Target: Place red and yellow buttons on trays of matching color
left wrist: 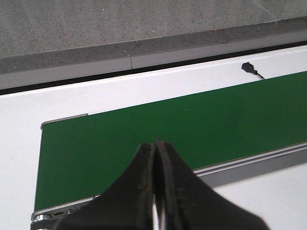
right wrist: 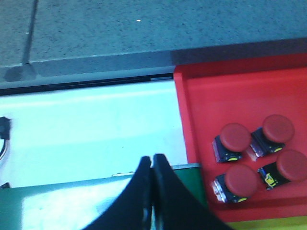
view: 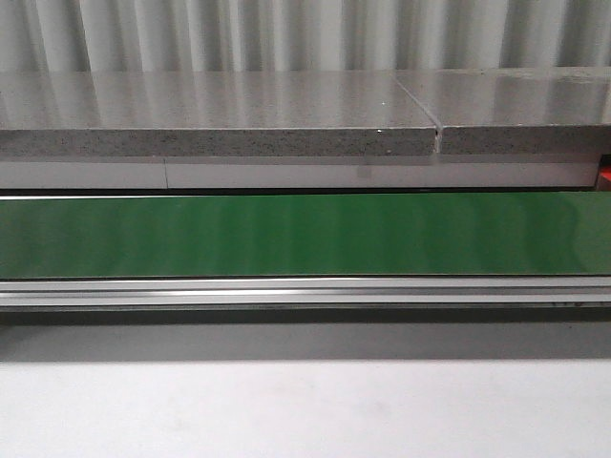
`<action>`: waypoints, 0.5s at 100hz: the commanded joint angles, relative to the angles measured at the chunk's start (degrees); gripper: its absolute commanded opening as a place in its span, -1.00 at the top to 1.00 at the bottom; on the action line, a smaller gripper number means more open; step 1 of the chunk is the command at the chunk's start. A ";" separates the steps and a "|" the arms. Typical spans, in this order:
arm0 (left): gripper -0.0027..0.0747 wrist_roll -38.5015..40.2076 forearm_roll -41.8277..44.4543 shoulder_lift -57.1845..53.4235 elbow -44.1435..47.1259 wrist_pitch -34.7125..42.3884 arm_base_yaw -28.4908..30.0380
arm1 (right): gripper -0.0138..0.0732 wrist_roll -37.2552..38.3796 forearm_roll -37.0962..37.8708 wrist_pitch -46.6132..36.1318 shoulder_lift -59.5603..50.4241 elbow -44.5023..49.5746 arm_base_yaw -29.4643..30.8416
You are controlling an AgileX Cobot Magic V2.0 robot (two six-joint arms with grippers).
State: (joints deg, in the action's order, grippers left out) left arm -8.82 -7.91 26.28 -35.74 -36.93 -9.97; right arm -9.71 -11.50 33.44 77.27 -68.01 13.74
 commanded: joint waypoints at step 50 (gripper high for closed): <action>0.98 0.04 -0.84 0.31 -1.65 4.31 -0.40 | 0.81 -0.93 -0.04 -14.44 -25.47 19.76 -10.87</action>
State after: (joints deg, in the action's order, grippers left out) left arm -8.82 -7.91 26.28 -35.74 -36.93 -9.97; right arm -9.93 -11.50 25.63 55.90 -49.25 3.18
